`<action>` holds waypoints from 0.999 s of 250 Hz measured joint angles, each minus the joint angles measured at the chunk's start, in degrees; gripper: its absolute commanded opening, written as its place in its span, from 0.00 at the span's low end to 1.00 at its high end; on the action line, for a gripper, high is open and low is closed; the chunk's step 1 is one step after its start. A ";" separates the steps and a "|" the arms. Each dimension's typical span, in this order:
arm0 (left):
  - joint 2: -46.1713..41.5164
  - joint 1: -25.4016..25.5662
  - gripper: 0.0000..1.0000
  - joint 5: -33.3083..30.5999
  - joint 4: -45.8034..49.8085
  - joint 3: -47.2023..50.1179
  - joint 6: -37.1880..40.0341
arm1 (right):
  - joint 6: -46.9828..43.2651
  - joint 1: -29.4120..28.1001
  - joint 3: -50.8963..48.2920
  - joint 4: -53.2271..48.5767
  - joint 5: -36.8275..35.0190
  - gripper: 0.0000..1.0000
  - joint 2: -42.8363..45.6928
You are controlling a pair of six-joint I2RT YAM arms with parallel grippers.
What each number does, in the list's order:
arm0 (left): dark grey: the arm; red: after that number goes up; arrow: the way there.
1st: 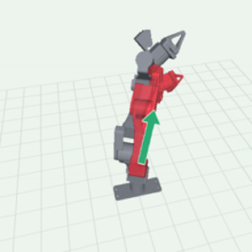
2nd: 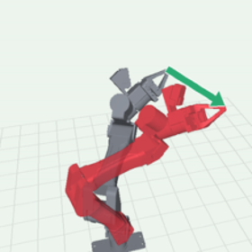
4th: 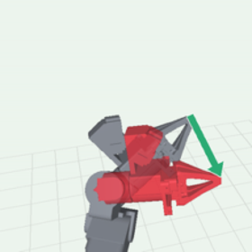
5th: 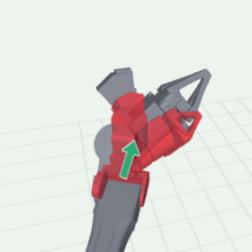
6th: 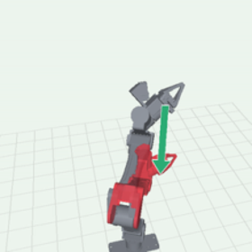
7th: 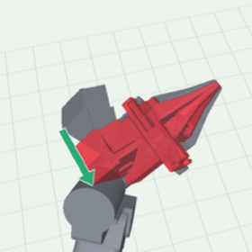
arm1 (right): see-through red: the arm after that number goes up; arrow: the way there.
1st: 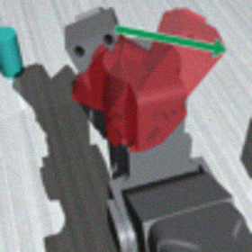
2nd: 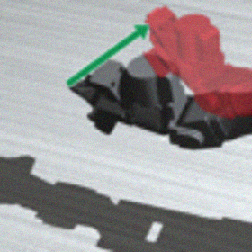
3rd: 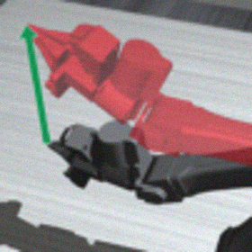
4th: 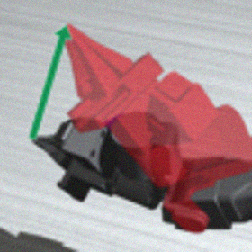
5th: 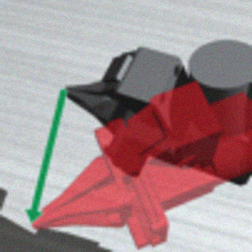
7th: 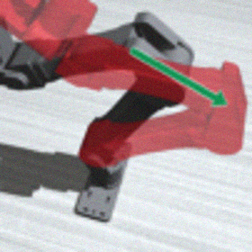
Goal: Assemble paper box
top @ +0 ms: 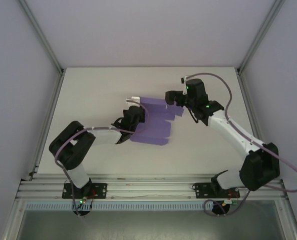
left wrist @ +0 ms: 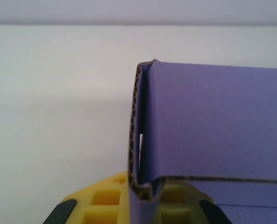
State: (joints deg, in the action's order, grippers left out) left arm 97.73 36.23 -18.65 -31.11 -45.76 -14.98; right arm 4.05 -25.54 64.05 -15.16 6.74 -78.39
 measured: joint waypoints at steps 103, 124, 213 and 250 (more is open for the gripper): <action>-3.13 0.00 0.00 -0.94 4.66 1.62 -0.66 | -2.47 0.48 -3.50 -2.71 0.28 1.00 -2.82; -3.13 -0.42 0.00 -1.44 6.36 1.62 -1.22 | -2.73 0.83 -3.50 -1.77 3.58 1.00 -4.55; -3.13 -0.57 0.00 -0.76 8.44 1.25 -4.50 | -2.71 0.90 -3.85 4.44 13.68 1.00 -8.17; -3.13 -0.79 0.00 0.66 10.88 -0.74 -4.04 | -4.24 0.87 -3.82 4.24 8.92 1.00 -6.34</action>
State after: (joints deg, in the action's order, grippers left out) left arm 94.61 35.44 -18.00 -20.23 -46.50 -19.03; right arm -0.19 -24.67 60.23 -10.92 15.66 -84.73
